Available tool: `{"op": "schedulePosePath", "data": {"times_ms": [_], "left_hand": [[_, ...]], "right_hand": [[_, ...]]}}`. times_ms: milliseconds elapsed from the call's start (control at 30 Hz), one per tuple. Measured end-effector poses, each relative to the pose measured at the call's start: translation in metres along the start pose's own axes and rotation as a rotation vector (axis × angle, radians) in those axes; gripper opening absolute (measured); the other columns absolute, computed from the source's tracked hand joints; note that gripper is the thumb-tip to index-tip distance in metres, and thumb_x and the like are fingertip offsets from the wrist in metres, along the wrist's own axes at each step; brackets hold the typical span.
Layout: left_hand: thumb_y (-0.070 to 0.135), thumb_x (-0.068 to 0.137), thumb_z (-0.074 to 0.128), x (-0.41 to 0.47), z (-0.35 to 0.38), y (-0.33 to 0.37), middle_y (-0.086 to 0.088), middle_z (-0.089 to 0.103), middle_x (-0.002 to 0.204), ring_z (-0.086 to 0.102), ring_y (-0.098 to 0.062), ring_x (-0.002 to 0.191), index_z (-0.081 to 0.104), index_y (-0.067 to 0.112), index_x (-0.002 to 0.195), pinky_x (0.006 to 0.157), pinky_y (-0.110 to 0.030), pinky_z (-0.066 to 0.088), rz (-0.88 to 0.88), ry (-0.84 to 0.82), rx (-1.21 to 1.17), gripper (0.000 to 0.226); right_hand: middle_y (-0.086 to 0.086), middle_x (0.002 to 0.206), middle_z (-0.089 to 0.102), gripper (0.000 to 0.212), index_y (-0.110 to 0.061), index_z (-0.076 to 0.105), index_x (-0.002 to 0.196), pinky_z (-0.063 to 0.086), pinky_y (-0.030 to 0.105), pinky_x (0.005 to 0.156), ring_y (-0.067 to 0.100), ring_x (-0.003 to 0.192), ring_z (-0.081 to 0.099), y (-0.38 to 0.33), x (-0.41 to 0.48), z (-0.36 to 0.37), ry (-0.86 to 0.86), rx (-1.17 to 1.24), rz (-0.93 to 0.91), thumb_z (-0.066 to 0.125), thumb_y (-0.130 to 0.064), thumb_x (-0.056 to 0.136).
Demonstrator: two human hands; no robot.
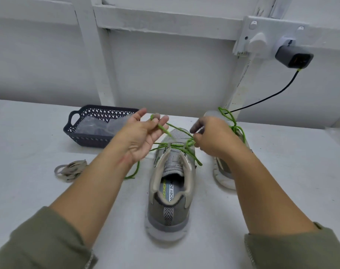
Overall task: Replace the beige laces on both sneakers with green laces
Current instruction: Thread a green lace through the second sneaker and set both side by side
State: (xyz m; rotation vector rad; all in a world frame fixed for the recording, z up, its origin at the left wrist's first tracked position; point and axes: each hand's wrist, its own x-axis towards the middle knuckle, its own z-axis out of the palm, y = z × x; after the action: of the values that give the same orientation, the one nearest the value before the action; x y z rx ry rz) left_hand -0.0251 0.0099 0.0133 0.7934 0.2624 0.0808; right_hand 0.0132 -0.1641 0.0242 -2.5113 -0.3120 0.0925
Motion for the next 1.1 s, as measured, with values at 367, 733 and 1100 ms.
{"op": "schedulePosePath", "data": {"times_ms": [367,733,1100], "left_hand": [[0.008,0.09,0.063,0.001,-0.026,-0.011,0.011,0.073,0.085,0.066,-0.002,0.075,0.075,0.026,0.099,0.072,-0.019,0.051,0.234,-0.173,1.392,0.024],[0.017,0.092,0.063,-0.002,-0.037,-0.006,0.002,0.067,0.087,0.061,-0.015,0.082,0.072,0.018,0.089,0.073,-0.025,0.042,0.464,-0.107,1.82,0.01],[0.02,0.103,0.042,0.004,-0.014,0.006,-0.002,0.052,0.084,0.054,-0.008,0.072,0.054,0.016,0.09,0.064,-0.02,0.051,0.263,0.223,0.385,0.018]], "right_hand": [[0.002,0.078,0.059,0.049,-0.014,0.057,0.09,0.045,0.026,0.057,0.018,0.068,0.06,-0.002,-0.034,0.0,-0.298,-0.028,0.154,0.046,-0.062,0.09],[0.006,0.064,0.069,0.025,-0.005,0.056,0.074,0.054,0.027,0.067,0.014,0.044,0.062,-0.012,0.003,-0.005,-0.424,-0.33,0.181,0.046,-0.016,0.095],[0.002,0.081,0.071,0.036,-0.008,0.071,0.084,0.051,0.027,0.067,0.018,0.063,0.06,-0.039,0.019,-0.002,-0.336,0.064,-0.009,0.053,-0.038,0.094]]}}
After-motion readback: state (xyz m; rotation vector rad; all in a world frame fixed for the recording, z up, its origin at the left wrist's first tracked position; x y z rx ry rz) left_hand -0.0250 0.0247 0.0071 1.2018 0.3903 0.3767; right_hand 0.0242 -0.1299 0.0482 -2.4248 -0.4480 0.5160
